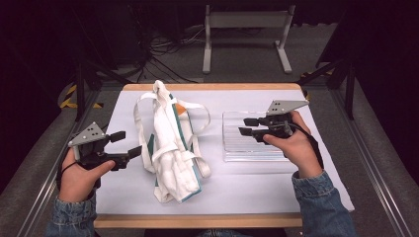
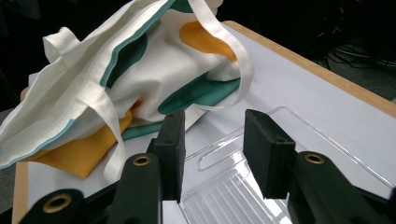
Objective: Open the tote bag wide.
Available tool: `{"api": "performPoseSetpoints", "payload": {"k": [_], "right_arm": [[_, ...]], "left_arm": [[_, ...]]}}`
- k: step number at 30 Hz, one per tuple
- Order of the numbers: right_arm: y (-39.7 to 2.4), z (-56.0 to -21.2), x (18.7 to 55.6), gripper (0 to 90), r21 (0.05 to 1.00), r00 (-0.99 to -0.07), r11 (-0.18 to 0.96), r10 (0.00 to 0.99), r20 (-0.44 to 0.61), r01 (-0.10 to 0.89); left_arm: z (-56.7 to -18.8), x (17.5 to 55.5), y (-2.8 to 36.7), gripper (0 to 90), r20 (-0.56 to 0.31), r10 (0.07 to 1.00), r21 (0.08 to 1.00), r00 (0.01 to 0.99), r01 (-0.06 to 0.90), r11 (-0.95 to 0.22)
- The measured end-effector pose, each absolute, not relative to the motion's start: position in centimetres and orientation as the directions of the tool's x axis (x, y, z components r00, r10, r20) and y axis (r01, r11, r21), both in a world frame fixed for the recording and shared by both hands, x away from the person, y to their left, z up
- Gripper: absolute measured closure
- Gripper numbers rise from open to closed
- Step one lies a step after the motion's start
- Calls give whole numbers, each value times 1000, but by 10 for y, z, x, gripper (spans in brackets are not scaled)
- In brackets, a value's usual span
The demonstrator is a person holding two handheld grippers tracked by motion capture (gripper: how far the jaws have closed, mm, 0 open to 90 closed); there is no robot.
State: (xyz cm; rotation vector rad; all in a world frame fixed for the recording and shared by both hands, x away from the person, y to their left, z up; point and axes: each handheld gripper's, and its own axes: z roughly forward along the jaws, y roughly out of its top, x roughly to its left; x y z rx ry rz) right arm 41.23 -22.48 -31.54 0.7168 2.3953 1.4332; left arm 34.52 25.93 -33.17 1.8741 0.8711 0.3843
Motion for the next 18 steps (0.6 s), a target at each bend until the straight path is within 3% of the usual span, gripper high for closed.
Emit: {"api": "performPoseSetpoints", "payload": {"k": [4,13,18], "right_arm": [[-225,-315,412,567,890,-849,375,528,26,261],[-222,-317,409,543,879,-841,391,540,21,273],[-221,-317,409,524,888,-859,361,507,69,284]], "left_arm": [[-325,339,253,239,-107,693,871,713,403,-280],[-313,329,234,229,-67,624,880,779,340,-330],[-311,326,229,228,-112,541,892,833,324,-314]]}}
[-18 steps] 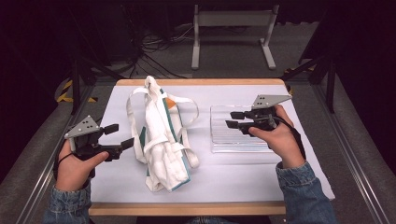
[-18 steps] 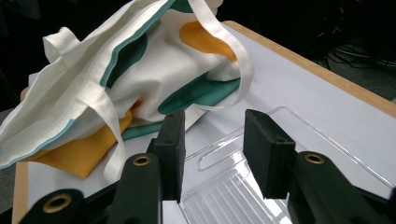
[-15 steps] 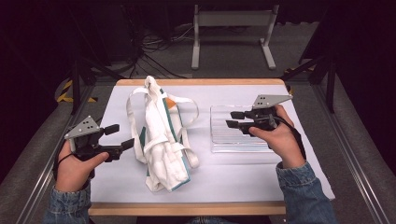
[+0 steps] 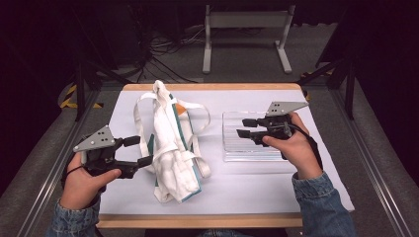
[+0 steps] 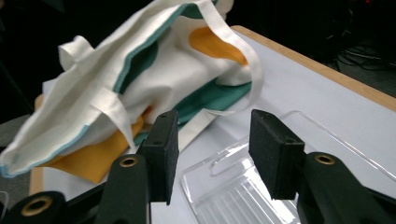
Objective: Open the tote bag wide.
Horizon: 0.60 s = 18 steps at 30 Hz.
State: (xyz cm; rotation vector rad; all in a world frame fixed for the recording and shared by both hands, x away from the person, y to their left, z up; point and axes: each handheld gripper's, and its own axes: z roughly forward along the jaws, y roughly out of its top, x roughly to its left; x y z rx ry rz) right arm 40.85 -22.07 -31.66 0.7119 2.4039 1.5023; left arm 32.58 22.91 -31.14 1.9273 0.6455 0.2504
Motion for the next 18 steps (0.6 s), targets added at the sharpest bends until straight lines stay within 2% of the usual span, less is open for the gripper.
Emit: {"api": "performPoseSetpoints", "payload": {"k": [18], "right_arm": [[-200,-321,401,490,880,-897,398,438,65,259]], "left_arm": [[-332,340,195,290,-75,515,871,854,308,-383]]}}
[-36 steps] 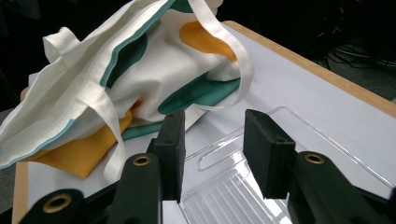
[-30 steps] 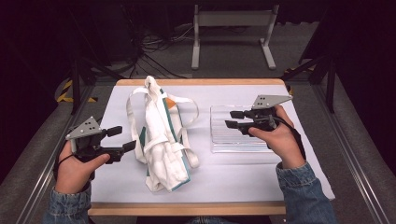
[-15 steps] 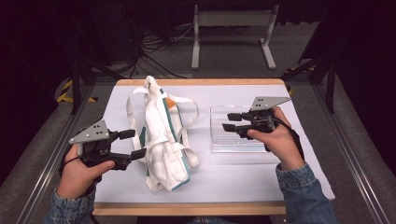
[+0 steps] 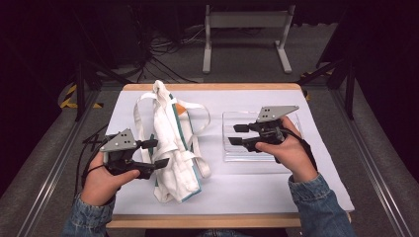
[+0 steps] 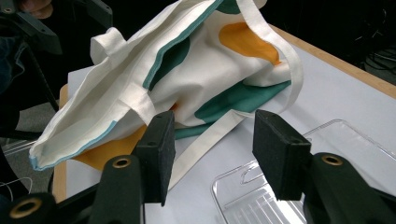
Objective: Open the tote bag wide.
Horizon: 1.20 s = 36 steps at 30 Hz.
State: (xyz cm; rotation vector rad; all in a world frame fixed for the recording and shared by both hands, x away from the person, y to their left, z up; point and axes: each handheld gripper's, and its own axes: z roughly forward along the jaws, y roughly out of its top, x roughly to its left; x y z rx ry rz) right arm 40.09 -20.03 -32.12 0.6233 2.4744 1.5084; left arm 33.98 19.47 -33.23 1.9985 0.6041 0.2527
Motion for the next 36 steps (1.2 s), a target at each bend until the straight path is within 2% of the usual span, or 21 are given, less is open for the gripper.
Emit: {"api": "performPoseSetpoints", "payload": {"k": [4,7,10,11,12,13,16,22,36], "right_arm": [[-196,-323,401,486,877,-903,406,425,68,257],[-194,-324,401,486,882,-911,391,402,93,262],[-188,-326,400,481,886,-918,389,385,94,254],[-188,-326,400,481,886,-918,389,385,94,254],[-186,-326,400,477,887,-922,390,376,92,248],[-183,-327,399,476,887,-925,390,367,94,245],[-179,-329,399,478,892,-930,389,357,85,231],[-169,-333,399,485,897,-934,385,348,78,218],[-130,-361,398,487,858,-954,473,294,61,200]], "left_arm": [[-336,343,192,318,-79,512,878,855,303,-370],[-338,344,191,381,-81,505,881,859,299,-367],[-338,344,191,531,-67,500,875,864,291,-386],[-338,344,191,614,-67,500,875,864,291,-386],[-337,343,192,614,-71,502,870,862,300,-391],[-337,343,194,734,-80,502,872,861,305,-384],[-336,341,197,837,-107,490,879,865,312,-359],[-333,339,199,855,-113,484,890,868,304,-338],[-330,336,202,858,-124,474,903,872,298,-311]]}}
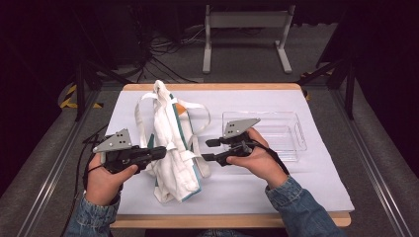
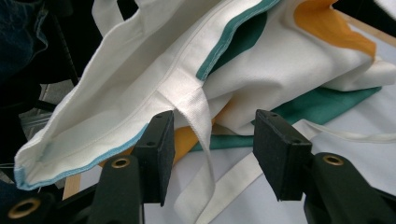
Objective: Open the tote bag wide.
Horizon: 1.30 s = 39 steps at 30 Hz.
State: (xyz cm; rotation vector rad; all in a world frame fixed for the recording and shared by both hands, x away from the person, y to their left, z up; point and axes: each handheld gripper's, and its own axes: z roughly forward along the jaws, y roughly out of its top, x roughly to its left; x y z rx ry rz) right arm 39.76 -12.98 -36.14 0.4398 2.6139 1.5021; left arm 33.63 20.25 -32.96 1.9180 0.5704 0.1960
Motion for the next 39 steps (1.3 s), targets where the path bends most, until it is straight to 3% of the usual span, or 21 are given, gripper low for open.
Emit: {"api": "performPoseSetpoints", "payload": {"k": [16,17,19,20,21,22,24,39], "right_arm": [[-107,-386,398,539,835,-955,526,298,-2,162],[-105,-388,398,555,834,-954,527,299,-5,161],[-104,-390,397,673,830,-955,535,296,-11,156],[-104,-390,397,673,830,-955,535,296,-11,156],[-104,-388,396,775,831,-957,540,288,-30,136],[-104,-387,395,820,832,-958,540,284,-40,125],[-104,-382,393,868,842,-960,528,274,-50,107],[-110,-355,377,877,897,-960,438,271,-68,60]], "left_arm": [[-330,336,202,856,-134,470,903,872,303,-305],[-330,336,202,856,-133,470,904,873,302,-304],[-329,337,203,856,-131,471,906,872,298,-301],[-329,337,203,856,-131,471,906,872,298,-301],[-329,337,203,856,-129,473,907,872,296,-298],[-329,336,203,856,-132,474,907,870,299,-296],[-329,336,203,856,-131,476,908,870,298,-294],[-323,333,212,857,-97,507,926,856,265,-271]]}}
